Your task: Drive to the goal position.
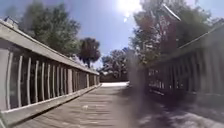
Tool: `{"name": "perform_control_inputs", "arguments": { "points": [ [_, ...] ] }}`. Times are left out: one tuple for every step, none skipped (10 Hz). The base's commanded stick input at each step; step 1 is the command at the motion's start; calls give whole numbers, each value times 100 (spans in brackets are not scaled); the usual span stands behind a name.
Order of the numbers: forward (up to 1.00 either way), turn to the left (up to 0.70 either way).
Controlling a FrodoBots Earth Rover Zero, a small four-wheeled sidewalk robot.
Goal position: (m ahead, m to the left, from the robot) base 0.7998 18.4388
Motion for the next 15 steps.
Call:
{"name": "perform_control_inputs", "arguments": {
  "points": [
    [45, 0],
    [45, 0],
    [45, 0],
    [45, 0],
    [45, 0],
    [45, 0],
    [45, 0],
    [45, 0],
    [45, 0],
    [45, 0],
    [45, 0],
    [45, 0],
    [45, 0],
    [45, 0],
    [45, 0]
  ]
}}
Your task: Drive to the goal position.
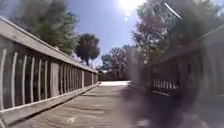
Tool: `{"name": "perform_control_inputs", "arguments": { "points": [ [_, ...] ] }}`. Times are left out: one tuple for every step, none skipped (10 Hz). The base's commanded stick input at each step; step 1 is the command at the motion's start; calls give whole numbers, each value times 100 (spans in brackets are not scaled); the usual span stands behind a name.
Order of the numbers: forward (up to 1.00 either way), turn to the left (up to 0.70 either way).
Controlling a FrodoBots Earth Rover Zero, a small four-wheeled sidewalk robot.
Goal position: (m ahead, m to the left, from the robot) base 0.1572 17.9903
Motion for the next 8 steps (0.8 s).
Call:
{"name": "perform_control_inputs", "arguments": {
  "points": [
    [45, 0],
    [45, 0],
    [45, 0],
    [45, 0],
    [45, 0],
    [45, 0],
    [45, 0],
    [45, 0]
  ]
}}
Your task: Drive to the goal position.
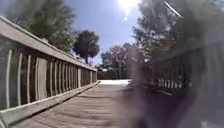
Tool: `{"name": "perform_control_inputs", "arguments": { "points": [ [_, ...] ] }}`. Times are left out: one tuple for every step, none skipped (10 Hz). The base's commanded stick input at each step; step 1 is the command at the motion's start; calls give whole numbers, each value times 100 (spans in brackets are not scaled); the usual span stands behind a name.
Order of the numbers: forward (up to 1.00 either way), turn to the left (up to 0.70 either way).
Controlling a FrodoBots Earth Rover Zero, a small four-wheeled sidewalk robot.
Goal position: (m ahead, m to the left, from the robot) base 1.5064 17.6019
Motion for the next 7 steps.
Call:
{"name": "perform_control_inputs", "arguments": {
  "points": [
    [45, 0],
    [45, 0],
    [45, 0],
    [45, 0],
    [45, 0],
    [45, 0],
    [45, 0]
  ]
}}
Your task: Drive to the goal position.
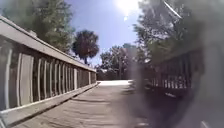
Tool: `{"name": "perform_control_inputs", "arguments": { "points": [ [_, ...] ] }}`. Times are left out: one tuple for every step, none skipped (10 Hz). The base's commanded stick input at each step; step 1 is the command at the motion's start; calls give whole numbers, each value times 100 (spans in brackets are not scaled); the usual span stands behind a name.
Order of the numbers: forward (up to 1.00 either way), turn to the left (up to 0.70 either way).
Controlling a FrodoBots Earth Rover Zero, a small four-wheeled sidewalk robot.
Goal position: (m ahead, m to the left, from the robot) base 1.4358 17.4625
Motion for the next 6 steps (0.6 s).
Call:
{"name": "perform_control_inputs", "arguments": {
  "points": [
    [45, 0],
    [45, 0],
    [45, 0],
    [45, 0],
    [45, 0],
    [45, 0]
  ]
}}
